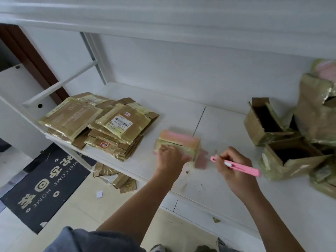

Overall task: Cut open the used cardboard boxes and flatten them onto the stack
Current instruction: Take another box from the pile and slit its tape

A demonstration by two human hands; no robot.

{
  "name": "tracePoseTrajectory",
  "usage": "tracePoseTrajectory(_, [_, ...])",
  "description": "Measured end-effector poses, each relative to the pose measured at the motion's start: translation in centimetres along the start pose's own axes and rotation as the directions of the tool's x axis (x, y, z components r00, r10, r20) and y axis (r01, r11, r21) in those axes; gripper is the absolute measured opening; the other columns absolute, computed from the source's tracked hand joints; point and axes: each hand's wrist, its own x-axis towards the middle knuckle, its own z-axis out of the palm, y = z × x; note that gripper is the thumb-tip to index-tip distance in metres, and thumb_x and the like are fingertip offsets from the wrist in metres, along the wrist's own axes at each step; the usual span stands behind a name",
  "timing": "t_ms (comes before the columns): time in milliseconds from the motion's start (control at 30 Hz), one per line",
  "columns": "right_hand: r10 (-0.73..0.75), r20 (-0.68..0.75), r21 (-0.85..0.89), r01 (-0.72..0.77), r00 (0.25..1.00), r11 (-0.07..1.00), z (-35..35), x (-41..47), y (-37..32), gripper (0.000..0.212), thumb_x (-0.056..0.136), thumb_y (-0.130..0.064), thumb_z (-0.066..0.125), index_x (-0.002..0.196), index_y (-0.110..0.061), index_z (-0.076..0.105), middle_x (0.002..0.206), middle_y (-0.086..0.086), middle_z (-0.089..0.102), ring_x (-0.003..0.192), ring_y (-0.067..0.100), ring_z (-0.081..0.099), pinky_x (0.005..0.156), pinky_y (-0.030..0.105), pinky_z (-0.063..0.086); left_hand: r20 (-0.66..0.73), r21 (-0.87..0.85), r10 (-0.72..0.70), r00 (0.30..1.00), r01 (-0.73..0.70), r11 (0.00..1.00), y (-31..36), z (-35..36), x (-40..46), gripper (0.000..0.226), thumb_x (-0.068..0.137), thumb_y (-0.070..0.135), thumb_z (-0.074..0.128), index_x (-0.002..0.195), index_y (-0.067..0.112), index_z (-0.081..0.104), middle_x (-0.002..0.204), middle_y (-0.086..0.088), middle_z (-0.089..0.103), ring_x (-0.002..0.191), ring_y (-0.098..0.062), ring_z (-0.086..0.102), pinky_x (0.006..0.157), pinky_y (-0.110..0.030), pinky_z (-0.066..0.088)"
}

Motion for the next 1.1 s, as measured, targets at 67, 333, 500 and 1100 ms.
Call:
tracePoseTrajectory(67, [0.095, -0.124, 0.063, -0.087, 0.988, 0.994, -1.3, -0.2, 0.5, 0.031, 0.084, -0.031, 0.064, 0.076, -0.005, 0.050, 0.065, 0.008, 0.063, 0.061, 0.014, 0.065, 0.053, 0.026, 0.049, -0.048, 0.037, 0.026, 0.999, -0.024, 0.999, 1.0, 0.0, 0.6, 0.079, 0.093, 0.071, 0.025, 0.122, 0.006, 0.060, 0.118, -0.010, 0.065, 0.112, -0.024, 0.060, 0.100, -0.035, 0.036])
tracePoseTrajectory(333, [0.352, -0.222, 0.288, -0.283, 0.909, 0.915, -2.1, -0.7, 4.3, 0.024, 0.099, -0.011, 0.056, 0.076, -0.004, 0.056, 0.068, 0.004, 0.074, 0.059, 0.012, 0.066, 0.059, 0.024, 0.053, 0.059, -0.144, 0.245, 0.968, -0.235, 0.961, -1.0, -1.0, 4.4, 0.089, 0.084, 0.076, 0.043, 0.147, 0.014, 0.033, 0.161, -0.016, 0.008, 0.147, -0.040, 0.003, 0.121, -0.051, 0.005])
tracePoseTrajectory(500, [0.488, -0.174, 0.577, -0.313, 0.855, 0.754, 0.2, 1.2, 5.1, 0.018, 0.098, -0.012, 0.057, 0.082, -0.005, 0.055, 0.073, 0.008, 0.070, 0.074, 0.021, 0.070, 0.076, 0.034, 0.060, 0.026, 0.021, 0.336, 0.941, -0.337, 0.941, -1.1, -2.4, 4.6, 0.092, 0.068, 0.075, 0.067, 0.133, 0.020, 0.034, 0.121, -0.007, 0.057, 0.115, -0.032, 0.052, 0.102, -0.041, 0.038])
tracePoseTrajectory(1100, [0.590, -0.153, 0.674, -0.353, 0.793, 0.649, 6.7, 3.6, 6.1, 0.014, 0.095, 0.000, 0.060, 0.081, -0.001, 0.055, 0.072, 0.017, 0.064, 0.071, 0.023, 0.065, 0.078, 0.047, 0.059, 0.096, -0.324, 0.319, 0.943, -0.273, 0.906, -3.4, -0.2, 3.3, 0.092, 0.079, 0.046, 0.076, 0.153, 0.028, 0.025, 0.149, -0.012, 0.031, 0.132, -0.032, 0.029, 0.109, -0.042, 0.028])
